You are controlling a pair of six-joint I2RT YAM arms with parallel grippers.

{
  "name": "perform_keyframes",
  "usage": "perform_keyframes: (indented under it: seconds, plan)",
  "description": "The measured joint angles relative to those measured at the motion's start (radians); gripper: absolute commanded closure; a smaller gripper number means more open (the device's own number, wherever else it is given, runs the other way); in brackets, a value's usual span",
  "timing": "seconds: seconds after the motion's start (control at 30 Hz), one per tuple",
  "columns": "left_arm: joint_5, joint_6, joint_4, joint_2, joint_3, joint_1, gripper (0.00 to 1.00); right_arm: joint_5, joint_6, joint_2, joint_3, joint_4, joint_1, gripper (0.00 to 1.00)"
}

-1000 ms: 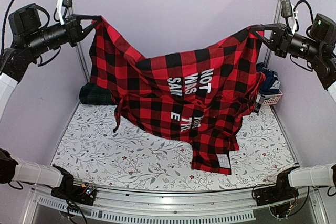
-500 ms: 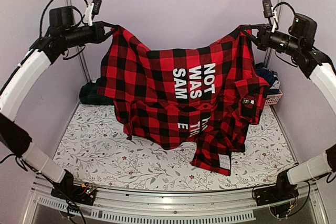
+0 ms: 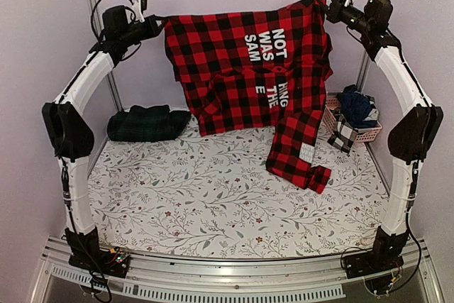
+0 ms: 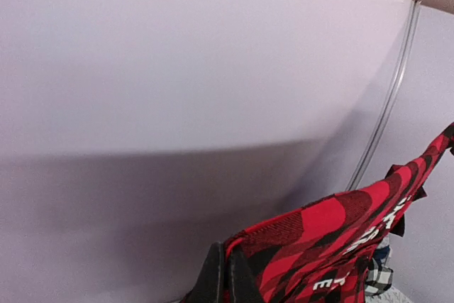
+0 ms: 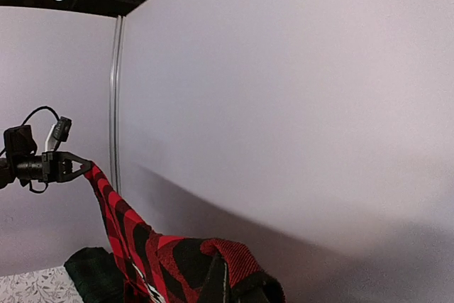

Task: Fold and stack the mixed laundry pile
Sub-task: Flatten out the crumpled T-shirt at the center of the board.

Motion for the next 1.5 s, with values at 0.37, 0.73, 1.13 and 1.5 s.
perform_keyframes:
  seconds: [0.37, 0.73, 1.13, 1.5]
  plan:
    - [-0.013, 0.032, 0.658, -0.490, -0.446, 0.002, 1.00, -0.119, 0.022, -0.201, -0.180, 0.524, 0.002, 1.00]
    - [0.026, 0.023, 0.574, -0.222, -0.955, 0.053, 1.00, -0.256, -0.099, -0.145, -0.808, 0.496, 0.000, 1.00]
    - [0.102, 0.001, 0.492, -0.210, -0.678, 0.082, 1.00, -0.260, -0.159, -0.029, -0.480, 0.342, -0.009, 1.00]
    - [0.149, 0.005, 0.555, -0.572, -1.107, 0.085, 1.00, -0.297, -0.157, -0.356, -0.988, 0.429, -0.010, 1.00]
